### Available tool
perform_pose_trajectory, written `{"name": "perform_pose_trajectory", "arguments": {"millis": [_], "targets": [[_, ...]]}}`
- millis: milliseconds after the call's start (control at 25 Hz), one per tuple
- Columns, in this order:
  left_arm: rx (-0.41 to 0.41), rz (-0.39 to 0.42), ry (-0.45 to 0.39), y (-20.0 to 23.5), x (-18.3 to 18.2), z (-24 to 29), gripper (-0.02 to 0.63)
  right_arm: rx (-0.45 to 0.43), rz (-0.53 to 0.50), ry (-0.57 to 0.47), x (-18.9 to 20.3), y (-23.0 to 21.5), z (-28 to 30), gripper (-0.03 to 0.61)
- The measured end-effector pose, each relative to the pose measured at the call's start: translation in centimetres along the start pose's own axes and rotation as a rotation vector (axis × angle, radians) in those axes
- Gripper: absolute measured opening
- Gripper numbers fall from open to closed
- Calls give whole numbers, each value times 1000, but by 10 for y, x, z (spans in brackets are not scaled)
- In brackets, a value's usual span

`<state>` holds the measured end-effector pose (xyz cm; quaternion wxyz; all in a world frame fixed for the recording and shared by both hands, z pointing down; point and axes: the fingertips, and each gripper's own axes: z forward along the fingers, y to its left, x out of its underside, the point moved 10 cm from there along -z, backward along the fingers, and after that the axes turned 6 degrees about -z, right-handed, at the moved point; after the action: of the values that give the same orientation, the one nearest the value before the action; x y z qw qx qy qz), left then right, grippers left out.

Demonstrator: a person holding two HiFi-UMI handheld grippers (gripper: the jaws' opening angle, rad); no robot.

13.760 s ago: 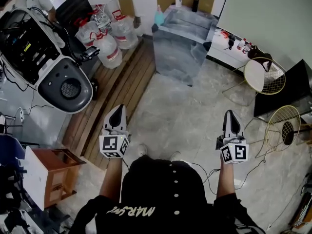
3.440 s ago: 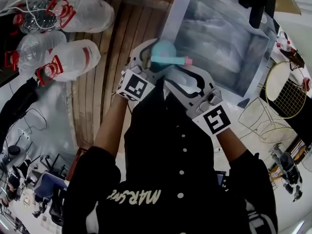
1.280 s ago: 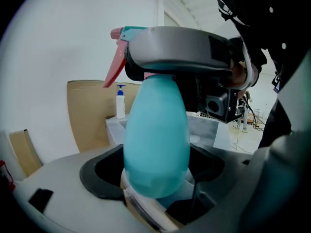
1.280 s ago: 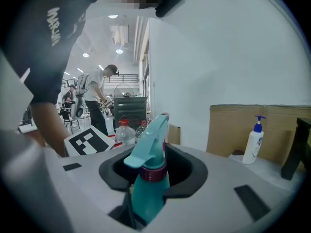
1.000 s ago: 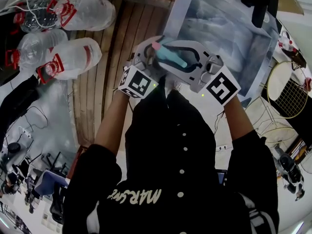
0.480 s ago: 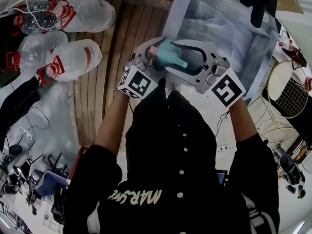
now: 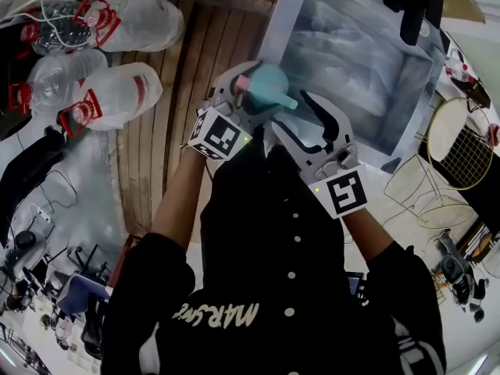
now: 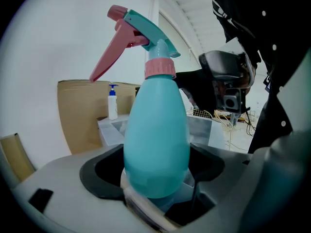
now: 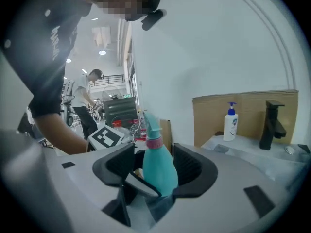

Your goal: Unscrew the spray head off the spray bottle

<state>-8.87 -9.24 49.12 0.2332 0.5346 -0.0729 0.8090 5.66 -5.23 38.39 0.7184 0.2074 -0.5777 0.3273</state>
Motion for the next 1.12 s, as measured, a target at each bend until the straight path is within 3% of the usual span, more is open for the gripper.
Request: {"name": "perform_pose_trajectory", "arguments": {"millis": [280, 800, 1120], "targets": [[-5, 2, 2, -2, 0, 0, 396, -13, -13, 51, 4, 29, 3, 256], [-19, -4, 5, 0, -2, 1, 396, 53, -25, 34, 0, 28, 11, 256], [-23, -7, 8, -1, -2, 3, 396, 28, -39, 20, -1, 25, 14, 256]]}}
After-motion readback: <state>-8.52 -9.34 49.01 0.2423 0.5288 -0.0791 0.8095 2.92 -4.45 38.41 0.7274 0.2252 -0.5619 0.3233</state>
